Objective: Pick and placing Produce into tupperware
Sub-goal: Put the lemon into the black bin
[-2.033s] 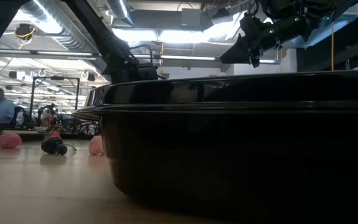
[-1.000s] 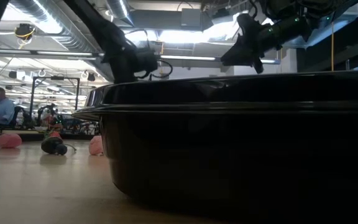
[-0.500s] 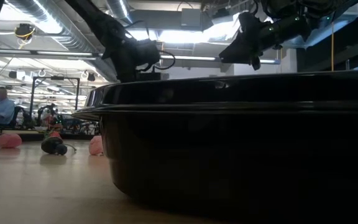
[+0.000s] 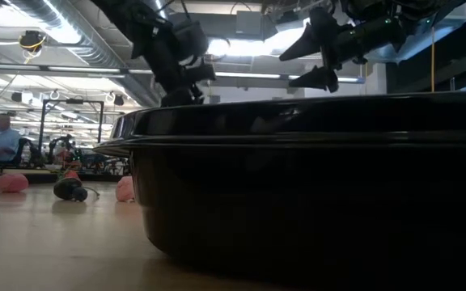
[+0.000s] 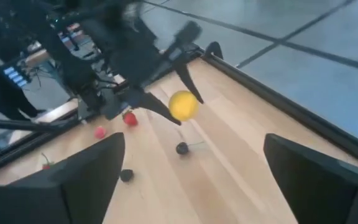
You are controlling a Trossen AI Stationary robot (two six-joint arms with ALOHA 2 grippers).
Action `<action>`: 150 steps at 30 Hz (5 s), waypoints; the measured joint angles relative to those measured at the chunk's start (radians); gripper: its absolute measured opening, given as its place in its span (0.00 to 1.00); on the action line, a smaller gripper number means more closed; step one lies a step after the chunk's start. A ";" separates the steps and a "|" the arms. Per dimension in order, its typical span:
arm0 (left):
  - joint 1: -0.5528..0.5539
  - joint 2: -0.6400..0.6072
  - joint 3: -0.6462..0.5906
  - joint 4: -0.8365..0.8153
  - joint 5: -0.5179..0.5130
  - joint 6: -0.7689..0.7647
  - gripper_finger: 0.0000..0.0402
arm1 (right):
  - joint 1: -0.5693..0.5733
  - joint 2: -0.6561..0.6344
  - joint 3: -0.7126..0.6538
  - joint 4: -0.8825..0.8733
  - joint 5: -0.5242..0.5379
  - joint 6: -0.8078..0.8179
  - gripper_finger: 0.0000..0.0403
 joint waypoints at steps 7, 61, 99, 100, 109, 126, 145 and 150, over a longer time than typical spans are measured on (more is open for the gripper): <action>-0.076 -0.064 0.000 0.046 -0.001 -0.021 0.49 | 0.056 0.005 0.000 0.001 0.085 0.057 0.91; -0.267 -0.108 0.000 0.339 -0.051 0.104 0.51 | 0.212 0.321 0.107 0.352 0.025 0.113 0.53; -0.321 -0.104 -0.001 0.330 -0.071 0.077 0.50 | 0.214 0.319 0.109 0.429 0.004 0.114 0.79; -0.321 -0.104 -0.001 0.331 -0.074 0.077 0.50 | 0.214 0.319 0.109 0.424 0.002 0.114 0.78; -0.320 -0.104 -0.001 0.334 -0.147 0.082 0.50 | 0.228 0.320 0.109 0.407 0.009 0.119 0.76; -0.357 -0.106 -0.001 0.400 -0.281 0.178 0.49 | 0.231 0.320 0.107 0.406 0.002 0.144 0.76; -0.362 -0.107 0.000 0.391 -0.274 0.156 0.56 | 0.230 0.321 0.105 0.413 0.009 0.092 0.52; -0.375 -0.107 0.000 0.387 -0.333 0.100 0.59 | 0.230 0.321 0.106 0.410 0.004 0.091 0.52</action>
